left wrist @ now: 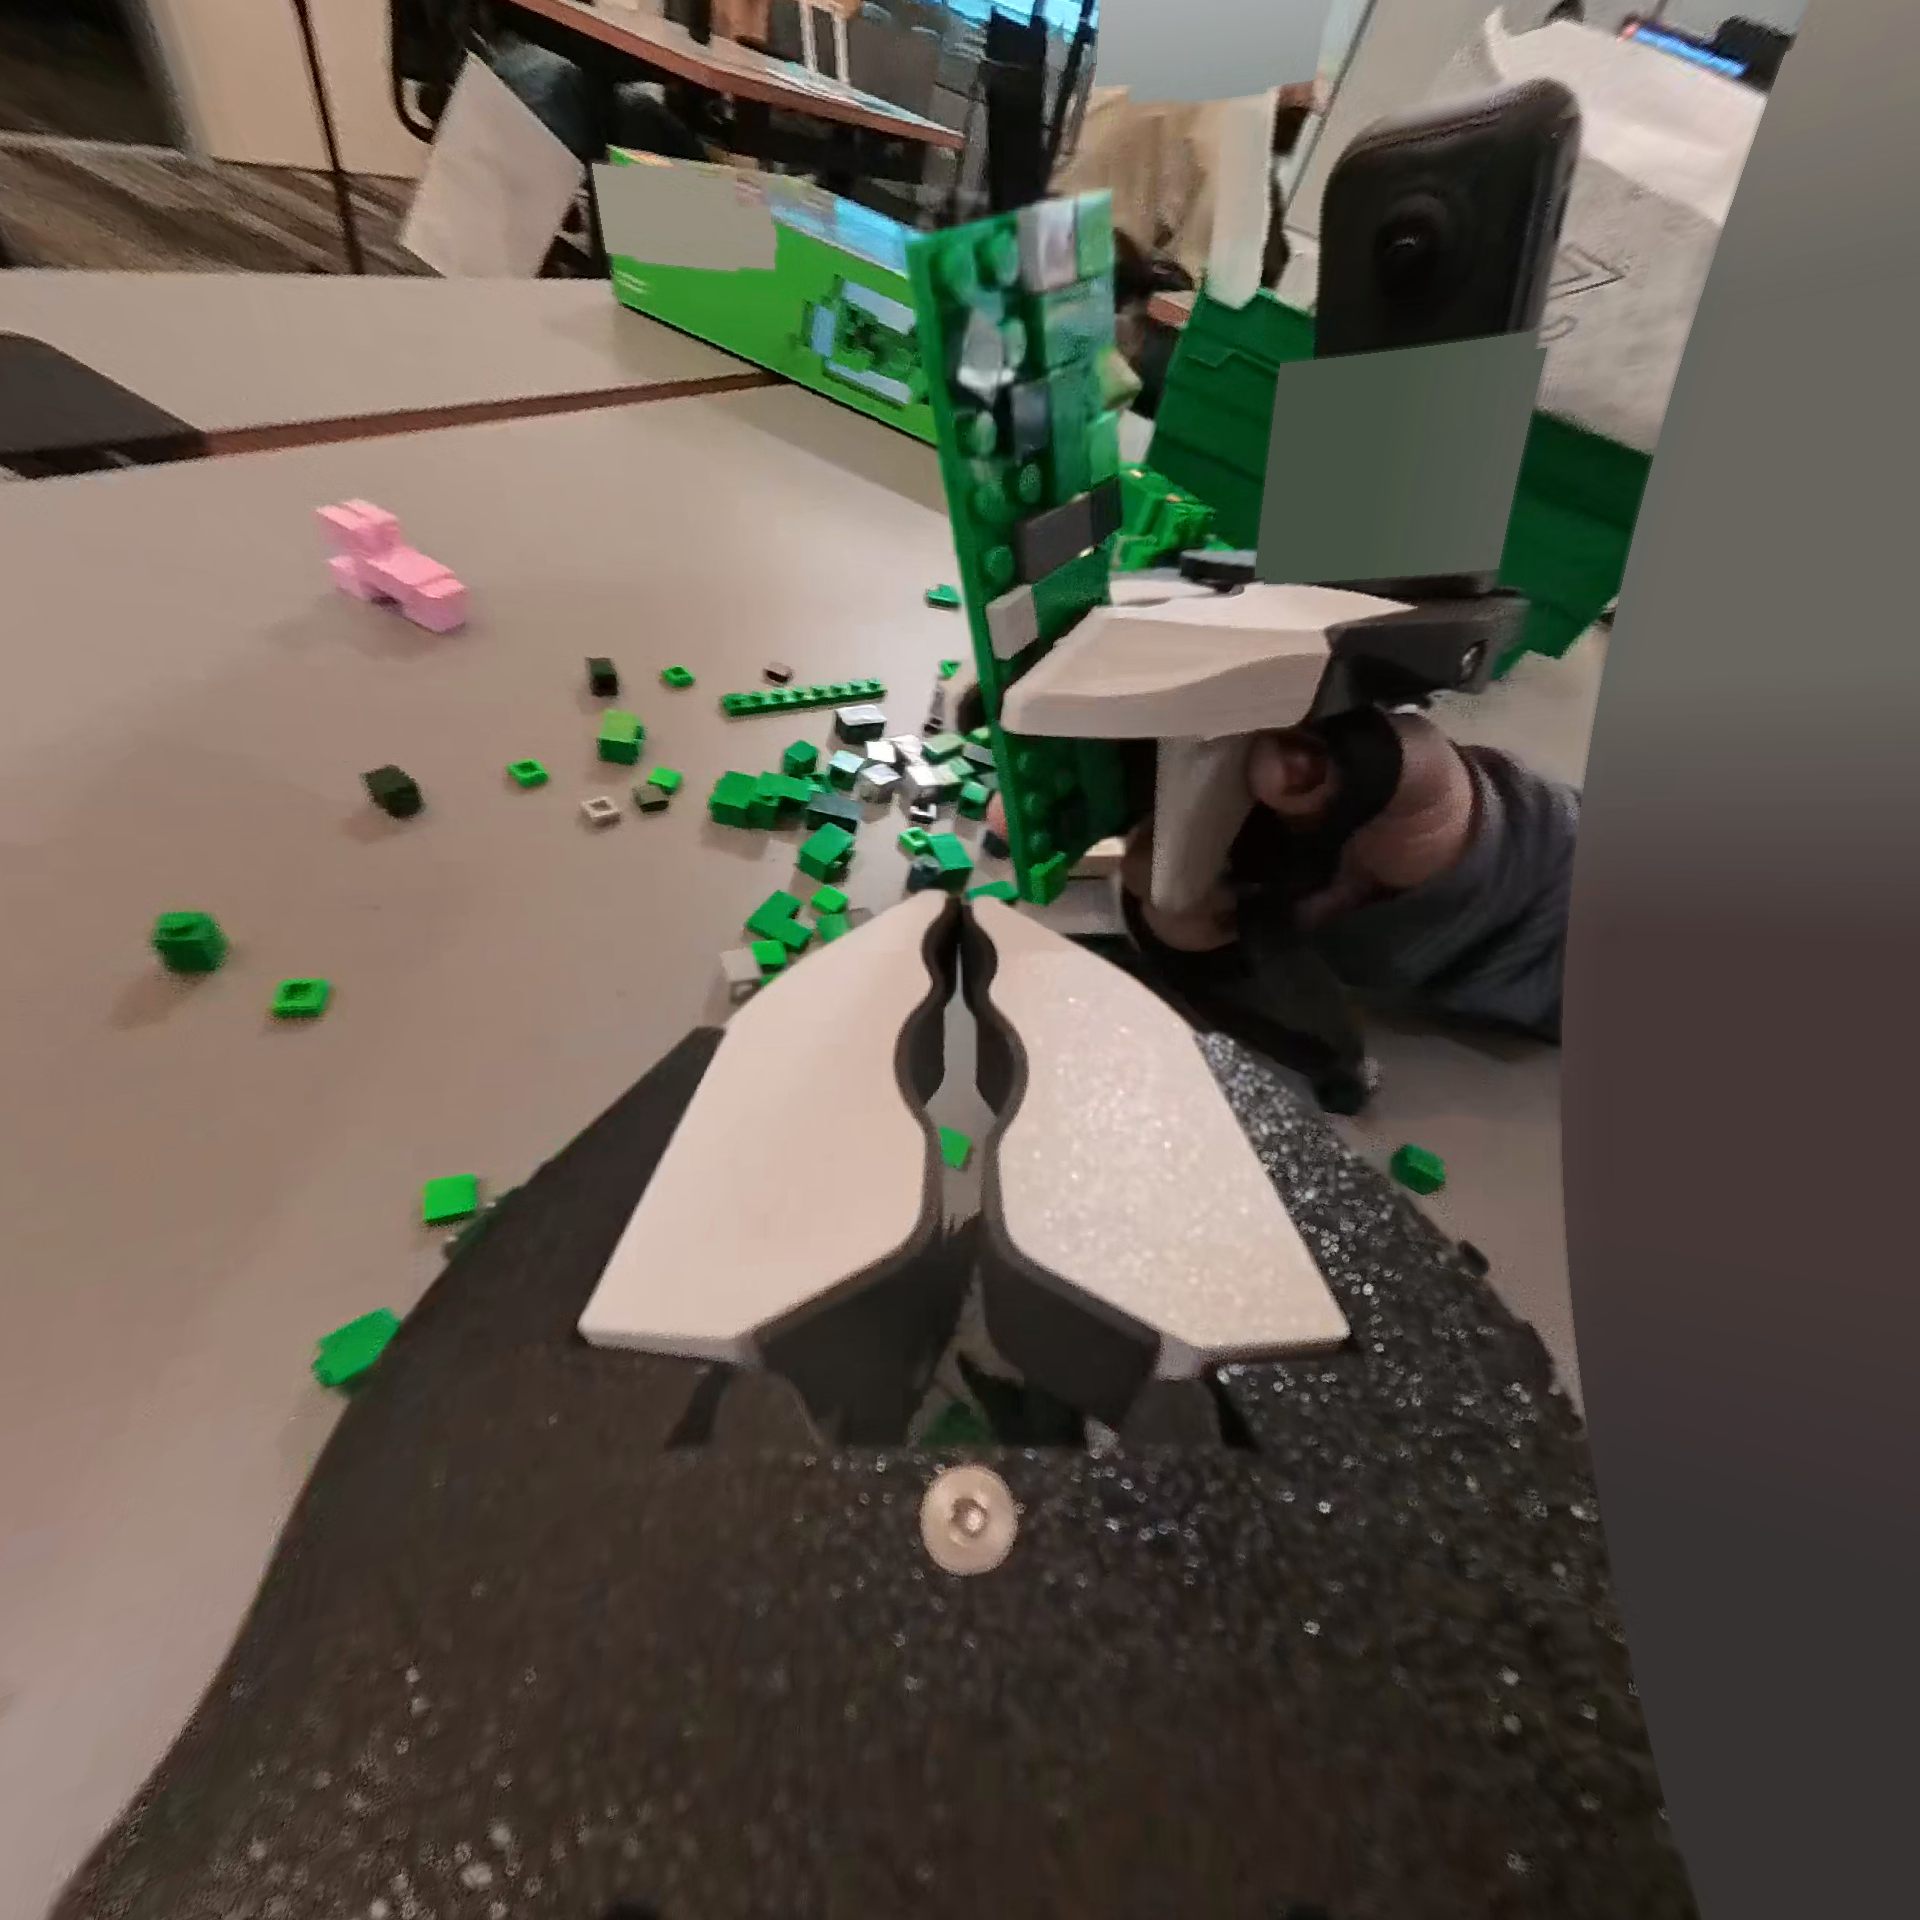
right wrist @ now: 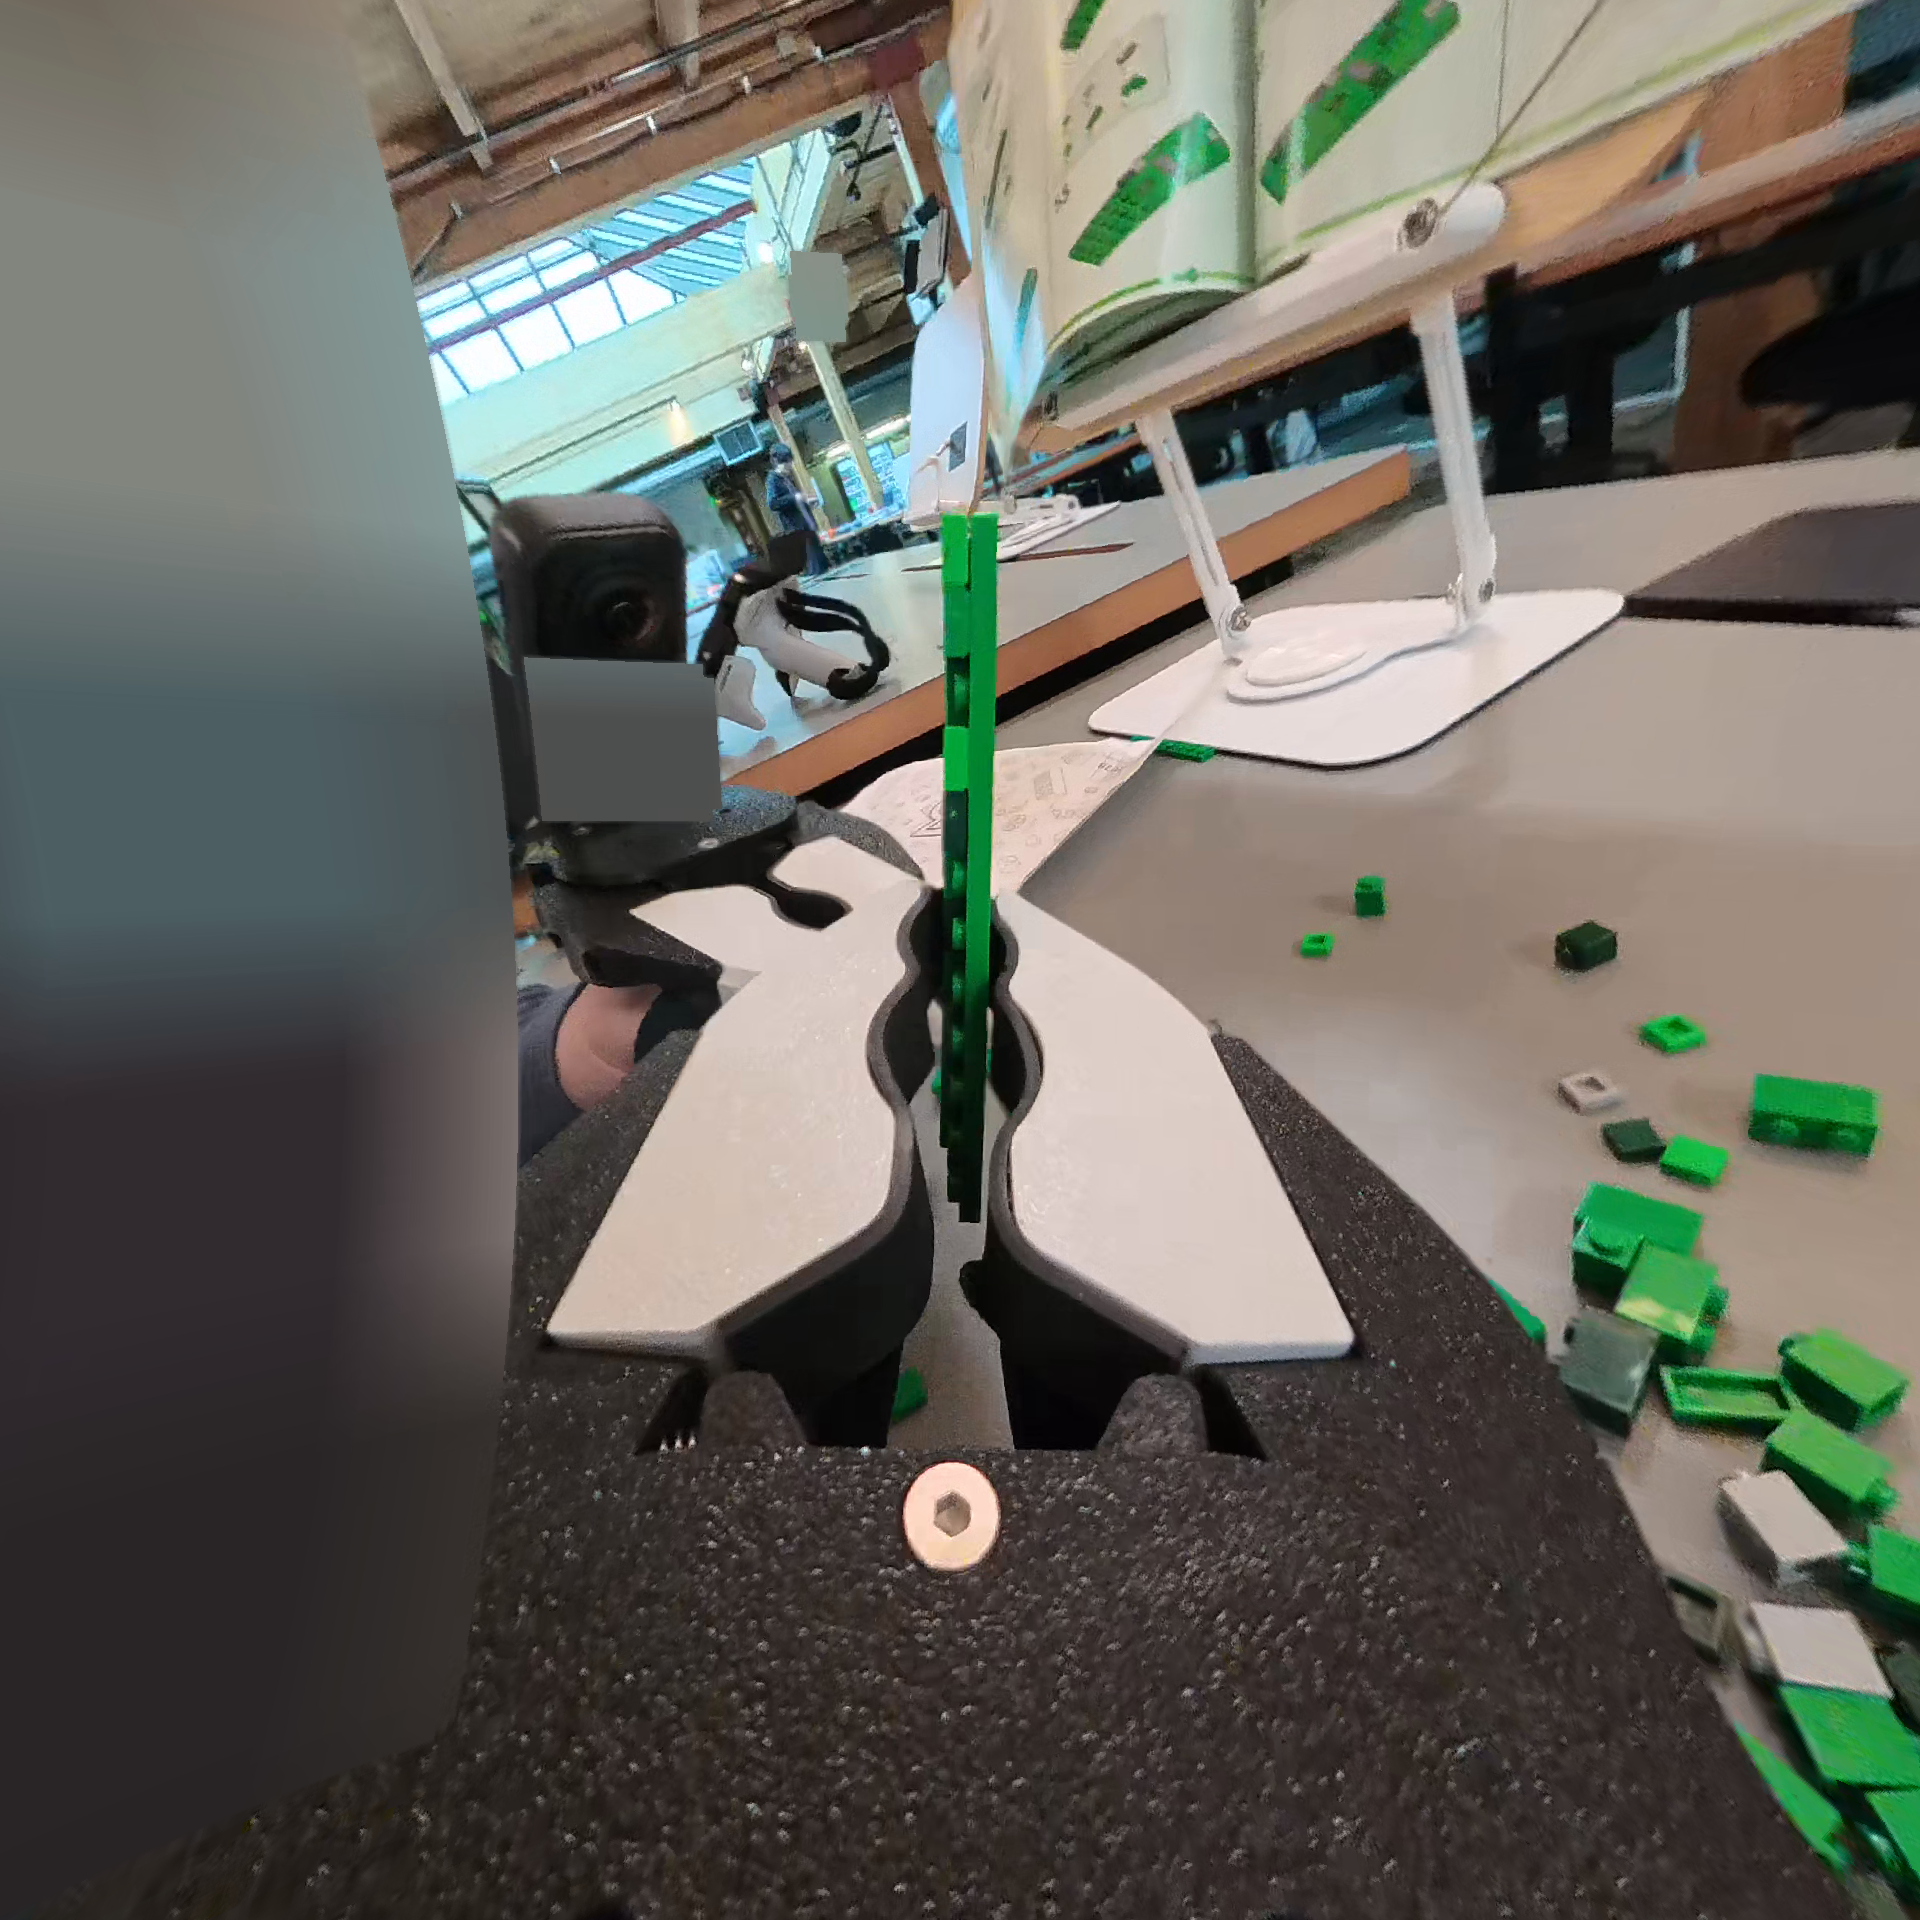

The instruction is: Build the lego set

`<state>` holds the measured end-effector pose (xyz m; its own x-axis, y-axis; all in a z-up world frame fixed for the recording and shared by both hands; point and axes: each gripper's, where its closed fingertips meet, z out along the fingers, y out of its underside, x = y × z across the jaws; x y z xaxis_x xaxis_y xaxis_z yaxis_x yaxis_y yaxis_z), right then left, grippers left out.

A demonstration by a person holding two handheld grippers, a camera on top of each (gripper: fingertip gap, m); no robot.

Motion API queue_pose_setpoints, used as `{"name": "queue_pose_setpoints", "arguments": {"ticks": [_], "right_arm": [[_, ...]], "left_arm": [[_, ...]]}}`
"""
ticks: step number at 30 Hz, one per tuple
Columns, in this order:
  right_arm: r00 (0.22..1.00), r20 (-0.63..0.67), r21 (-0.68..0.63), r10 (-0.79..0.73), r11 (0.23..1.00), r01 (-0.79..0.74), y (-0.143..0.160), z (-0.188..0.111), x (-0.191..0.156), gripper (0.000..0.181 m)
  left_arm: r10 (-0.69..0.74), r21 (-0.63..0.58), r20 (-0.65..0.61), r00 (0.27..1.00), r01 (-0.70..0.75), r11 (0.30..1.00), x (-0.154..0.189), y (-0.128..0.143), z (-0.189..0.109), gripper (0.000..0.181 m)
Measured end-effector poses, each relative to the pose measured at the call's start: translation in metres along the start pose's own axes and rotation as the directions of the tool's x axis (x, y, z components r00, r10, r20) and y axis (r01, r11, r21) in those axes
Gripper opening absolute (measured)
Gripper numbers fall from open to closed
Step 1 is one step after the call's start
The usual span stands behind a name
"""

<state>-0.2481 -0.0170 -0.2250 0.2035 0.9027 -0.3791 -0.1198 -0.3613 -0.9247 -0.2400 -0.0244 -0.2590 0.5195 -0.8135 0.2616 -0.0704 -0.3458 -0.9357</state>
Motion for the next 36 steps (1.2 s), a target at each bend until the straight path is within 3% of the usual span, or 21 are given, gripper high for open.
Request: {"name": "queue_pose_setpoints", "arguments": {"ticks": [3, 8, 12, 16, 19, 22, 26, 30, 36], "right_arm": [[0.998, 0.031, -0.025, 0.053, 0.998, -0.052, 0.002, 0.0, -0.001, 0.005], [0.991, 0.074, -0.098, 0.108, 0.99, -0.101, 0.013, 0.002, -0.006, 0.006], [1.0, -0.009, -0.17, -0.021, 0.985, 0.019, 0.022, 0.004, -0.001, 0.006], [0.965, -0.118, -0.277, -0.236, 0.941, 0.196, 0.03, 0.004, 0.009, 0.006], [0.915, -0.162, -0.361, -0.369, 0.885, 0.293, 0.036, 0.004, 0.013, 0.006], [0.826, -0.182, -0.448, -0.533, 0.793, 0.413, 0.041, 0.004, 0.016, 0.006], [0.63, -0.242, -0.505, -0.738, 0.65, 0.568, 0.03, 0.0, 0.024, 0.006], [0.572, -0.279, -0.473, -0.771, 0.629, 0.617, 0.02, 0.001, 0.023, 0.006], [0.493, -0.269, -0.444, -0.827, 0.561, 0.699, 0.014, 0.003, 0.014, 0.006]], "left_arm": [[0.009, 0.065, 0.0, 1.0, -0.009, 0.998, 0.0, -0.01, -0.005, 0.0], [0.004, 0.233, -0.017, 1.0, 0.0, 0.972, 0.003, -0.037, -0.02, 0.029], [0.069, 0.285, 0.044, 0.997, -0.079, 0.955, 0.001, -0.048, -0.03, 0.033], [0.256, 0.232, 0.229, 0.939, -0.309, 0.922, -0.002, -0.052, -0.036, 0.033], [0.434, 0.132, 0.335, 0.836, -0.498, 0.857, 0.003, -0.051, -0.034, 0.03], [0.538, 0.02, 0.392, 0.746, -0.592, 0.806, 0.002, -0.044, -0.028, 0.026], [0.398, 0.134, 0.315, 0.861, -0.456, 0.88, 0.009, -0.045, -0.024, 0.029], [0.227, 0.238, 0.232, 0.946, -0.281, 0.93, 0.006, -0.049, -0.028, 0.036], [0.044, 0.336, 0.057, 0.997, -0.06, 0.94, 0.008, -0.053, -0.031, 0.043]]}}
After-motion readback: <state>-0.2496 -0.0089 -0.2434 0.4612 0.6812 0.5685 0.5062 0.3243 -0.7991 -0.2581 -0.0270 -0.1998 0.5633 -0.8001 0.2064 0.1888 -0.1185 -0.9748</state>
